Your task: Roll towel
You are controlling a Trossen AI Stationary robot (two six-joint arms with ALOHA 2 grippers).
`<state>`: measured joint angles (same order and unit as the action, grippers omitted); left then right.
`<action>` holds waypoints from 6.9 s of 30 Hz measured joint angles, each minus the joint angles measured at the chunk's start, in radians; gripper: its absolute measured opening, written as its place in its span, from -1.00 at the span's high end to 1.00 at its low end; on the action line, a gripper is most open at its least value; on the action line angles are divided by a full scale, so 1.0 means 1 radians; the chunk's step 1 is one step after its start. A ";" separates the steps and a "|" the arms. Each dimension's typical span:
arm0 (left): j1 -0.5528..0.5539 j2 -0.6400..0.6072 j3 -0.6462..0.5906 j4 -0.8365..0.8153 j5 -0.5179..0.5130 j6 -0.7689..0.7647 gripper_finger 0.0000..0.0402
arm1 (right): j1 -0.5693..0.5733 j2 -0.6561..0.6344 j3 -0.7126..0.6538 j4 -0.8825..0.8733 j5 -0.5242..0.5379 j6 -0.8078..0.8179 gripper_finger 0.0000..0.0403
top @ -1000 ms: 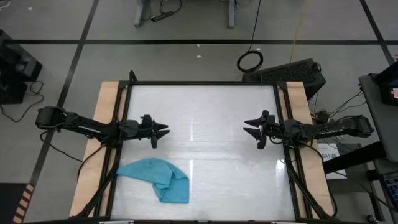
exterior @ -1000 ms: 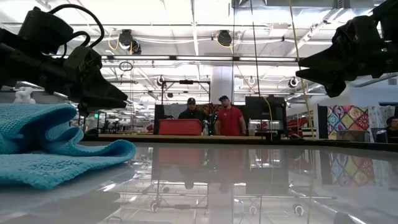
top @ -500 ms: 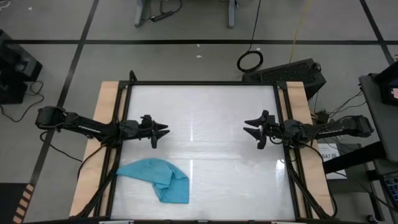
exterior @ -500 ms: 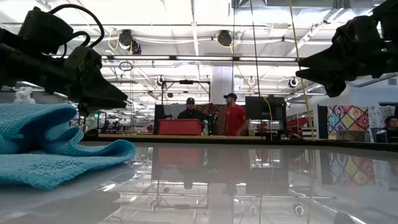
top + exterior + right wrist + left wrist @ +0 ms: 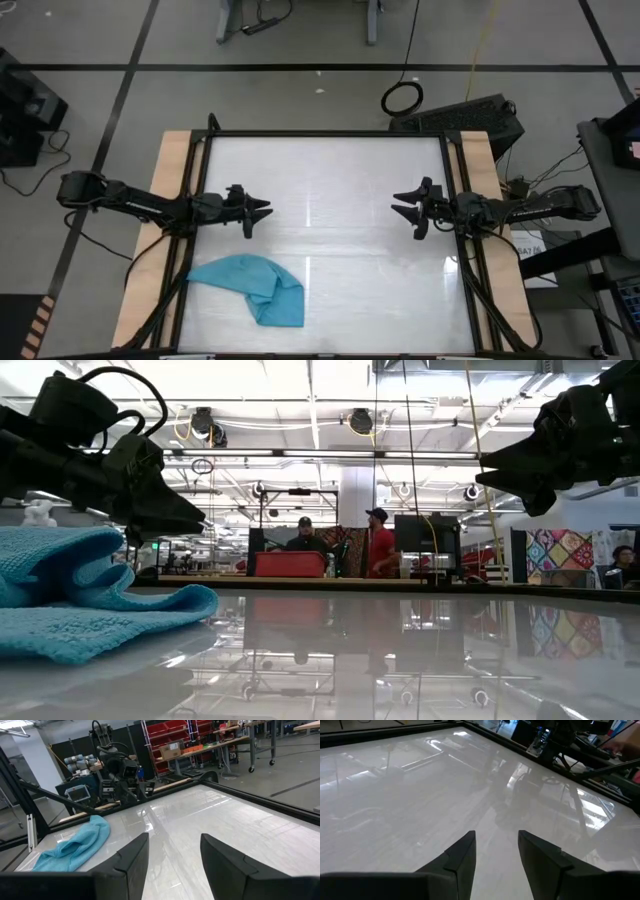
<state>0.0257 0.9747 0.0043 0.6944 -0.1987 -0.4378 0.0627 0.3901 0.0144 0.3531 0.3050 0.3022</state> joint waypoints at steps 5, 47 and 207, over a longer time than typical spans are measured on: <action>0.000 0.000 0.000 0.000 0.000 0.000 0.24 | 0.000 0.000 0.000 0.000 0.000 0.000 0.16; 0.000 0.000 0.000 0.000 0.000 0.000 0.24 | 0.000 0.000 0.000 0.000 0.000 0.000 0.16; 0.000 0.000 0.000 -0.001 0.000 0.000 0.24 | 0.258 1.608 1.118 0.068 -0.627 -0.449 -0.38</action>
<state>0.0257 0.9749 0.0040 0.6937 -0.1989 -0.4378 0.3208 1.9983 1.1325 0.4213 -0.3222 -0.1471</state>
